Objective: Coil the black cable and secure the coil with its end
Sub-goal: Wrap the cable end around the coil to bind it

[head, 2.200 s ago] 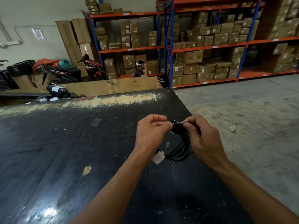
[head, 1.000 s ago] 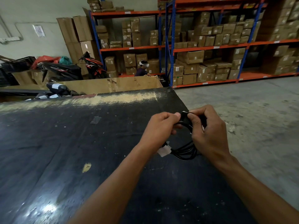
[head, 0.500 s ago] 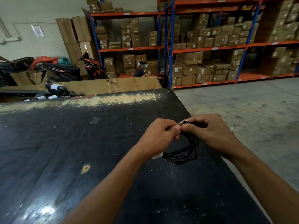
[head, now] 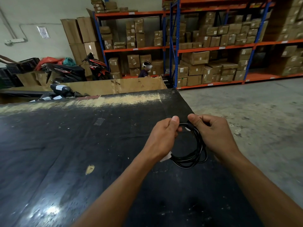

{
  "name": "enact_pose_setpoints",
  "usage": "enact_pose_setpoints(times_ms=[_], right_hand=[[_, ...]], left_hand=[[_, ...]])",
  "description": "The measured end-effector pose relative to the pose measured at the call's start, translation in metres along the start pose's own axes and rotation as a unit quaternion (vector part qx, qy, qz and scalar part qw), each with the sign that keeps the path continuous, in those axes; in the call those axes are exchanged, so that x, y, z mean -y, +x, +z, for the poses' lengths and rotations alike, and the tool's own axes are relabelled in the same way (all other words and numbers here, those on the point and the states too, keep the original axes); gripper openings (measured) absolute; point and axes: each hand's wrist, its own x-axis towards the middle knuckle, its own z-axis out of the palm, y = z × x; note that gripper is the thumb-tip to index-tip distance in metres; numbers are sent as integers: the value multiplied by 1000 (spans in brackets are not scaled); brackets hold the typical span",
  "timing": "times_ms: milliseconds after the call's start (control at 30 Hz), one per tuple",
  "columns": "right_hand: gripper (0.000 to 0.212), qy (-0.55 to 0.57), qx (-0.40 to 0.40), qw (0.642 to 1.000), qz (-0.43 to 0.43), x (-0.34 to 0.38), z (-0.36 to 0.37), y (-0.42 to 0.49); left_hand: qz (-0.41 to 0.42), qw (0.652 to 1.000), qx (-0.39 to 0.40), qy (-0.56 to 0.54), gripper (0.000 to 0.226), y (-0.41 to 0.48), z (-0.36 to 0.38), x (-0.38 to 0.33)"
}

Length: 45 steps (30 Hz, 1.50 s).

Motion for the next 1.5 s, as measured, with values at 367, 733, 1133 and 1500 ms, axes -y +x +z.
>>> enact_pose_setpoints(times_ms=[367,733,1133,1500], right_hand=[[63,14,3,993,121,20,11,-13],[15,70,111,973,188,49,16,-61],[27,47,45,983,170,63,69,-93],[19,-33,99,955,279,-15,116,-80]], left_hand=[[-1,999,-37,10,45,-12,-10,-7],[-150,960,-52,-229,40,-38,-57,-14],[-207,930,-116,-282,39,-76,-85,17],[-258,950,-162,68,24,-83,-117,110]])
